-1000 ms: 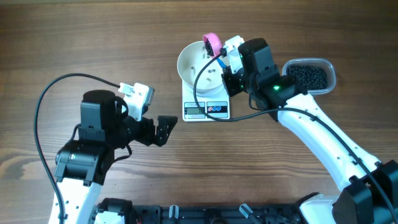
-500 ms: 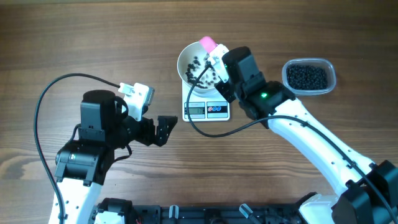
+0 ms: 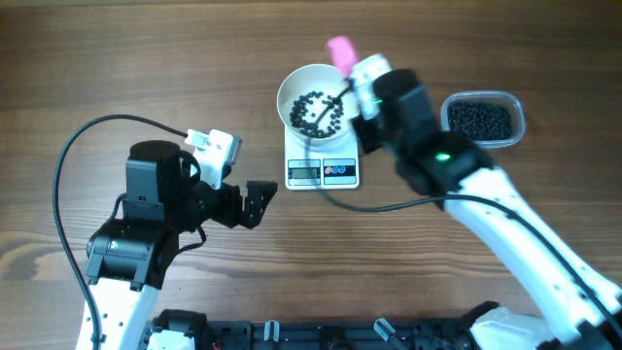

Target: Scoop item into bowl and weigh 150g on scale

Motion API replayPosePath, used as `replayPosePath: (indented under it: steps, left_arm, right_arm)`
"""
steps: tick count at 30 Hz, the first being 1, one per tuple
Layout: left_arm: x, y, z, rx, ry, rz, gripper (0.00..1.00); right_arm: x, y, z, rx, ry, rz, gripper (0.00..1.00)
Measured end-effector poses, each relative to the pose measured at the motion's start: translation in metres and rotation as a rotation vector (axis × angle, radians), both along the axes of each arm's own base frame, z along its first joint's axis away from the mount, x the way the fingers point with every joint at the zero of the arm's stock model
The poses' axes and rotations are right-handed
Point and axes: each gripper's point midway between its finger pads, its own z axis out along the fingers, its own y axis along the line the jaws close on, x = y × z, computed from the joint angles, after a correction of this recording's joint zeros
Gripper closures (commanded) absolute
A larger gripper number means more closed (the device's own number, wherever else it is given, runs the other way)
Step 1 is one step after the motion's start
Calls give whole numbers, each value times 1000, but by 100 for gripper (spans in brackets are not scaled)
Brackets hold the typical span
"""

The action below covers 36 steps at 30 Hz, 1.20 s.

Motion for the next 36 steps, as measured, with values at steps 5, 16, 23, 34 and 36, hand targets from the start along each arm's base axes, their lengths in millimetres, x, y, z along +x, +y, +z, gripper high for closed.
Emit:
replayPosePath:
  steps: [5, 16, 23, 34, 36]
  left_arm:
    - [0, 0, 0, 0, 0, 0, 0]
    - [0, 0, 0, 0, 0, 0, 0]
    - [5, -1, 5, -4, -29, -1, 0]
    - [1, -17, -5, 148, -8, -41, 0]
    - [6, -23, -8, 247, 5, -46, 0]
  right_arm:
    - [-1, -76, 32, 110, -4, -153, 96]
    - [-4, -174, 29, 183, 49, -415, 96]
    - [-2, -185, 31, 195, 38, -448, 96]
    - [-1, -185, 33, 196, 30, -447, 96]
    - [-1, -185, 33, 196, 30, -447, 96]
